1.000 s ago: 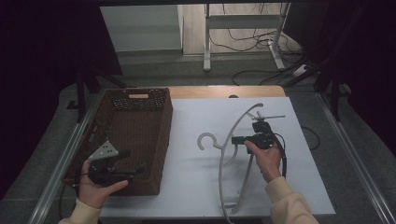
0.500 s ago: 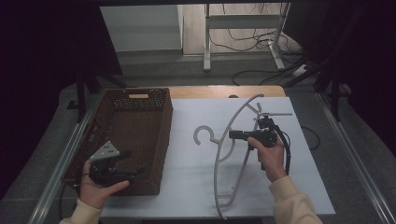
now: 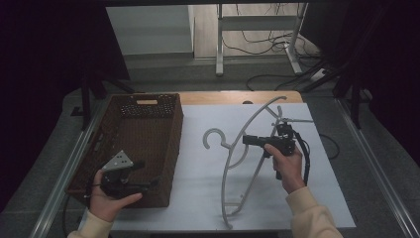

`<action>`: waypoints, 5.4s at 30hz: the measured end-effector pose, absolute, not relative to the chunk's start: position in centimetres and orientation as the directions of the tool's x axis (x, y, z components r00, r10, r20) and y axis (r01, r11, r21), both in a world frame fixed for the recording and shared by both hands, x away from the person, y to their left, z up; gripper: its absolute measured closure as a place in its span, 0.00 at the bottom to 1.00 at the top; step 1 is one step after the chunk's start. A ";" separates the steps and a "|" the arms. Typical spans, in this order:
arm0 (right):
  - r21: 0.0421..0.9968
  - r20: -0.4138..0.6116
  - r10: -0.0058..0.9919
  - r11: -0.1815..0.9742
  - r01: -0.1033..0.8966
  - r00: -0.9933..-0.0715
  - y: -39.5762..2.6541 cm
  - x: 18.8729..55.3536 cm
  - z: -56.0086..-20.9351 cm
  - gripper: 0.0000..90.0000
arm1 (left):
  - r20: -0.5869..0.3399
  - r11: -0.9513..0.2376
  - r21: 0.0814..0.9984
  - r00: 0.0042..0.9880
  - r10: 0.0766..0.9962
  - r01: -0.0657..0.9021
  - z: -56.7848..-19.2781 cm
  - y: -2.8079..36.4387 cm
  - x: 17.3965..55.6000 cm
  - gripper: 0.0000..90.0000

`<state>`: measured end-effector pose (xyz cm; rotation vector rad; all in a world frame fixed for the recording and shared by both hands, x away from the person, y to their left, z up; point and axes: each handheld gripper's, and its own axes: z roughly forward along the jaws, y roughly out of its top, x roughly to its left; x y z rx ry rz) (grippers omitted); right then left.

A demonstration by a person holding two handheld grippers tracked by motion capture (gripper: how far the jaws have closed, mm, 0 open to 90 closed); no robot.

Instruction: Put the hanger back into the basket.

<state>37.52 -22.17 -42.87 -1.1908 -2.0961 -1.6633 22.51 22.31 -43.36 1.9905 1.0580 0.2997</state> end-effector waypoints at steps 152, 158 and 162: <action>0.745 0.161 0.755 0.328 0.580 -0.635 -29.7 32.3 -46.5 0.22 | -0.307 -0.134 0.855 0.695 0.650 0.502 -34.3 23.5 26.4 0.97; 0.745 0.163 0.759 0.324 0.583 -0.631 -29.9 32.3 -46.5 0.22 | -0.307 -0.115 0.855 0.671 0.675 0.506 -34.5 25.6 26.6 0.97; 0.749 0.155 0.760 0.326 0.576 -0.631 -30.0 32.4 -46.5 0.22 | -0.291 -0.115 0.857 0.658 0.695 0.502 -34.5 26.9 26.9 0.97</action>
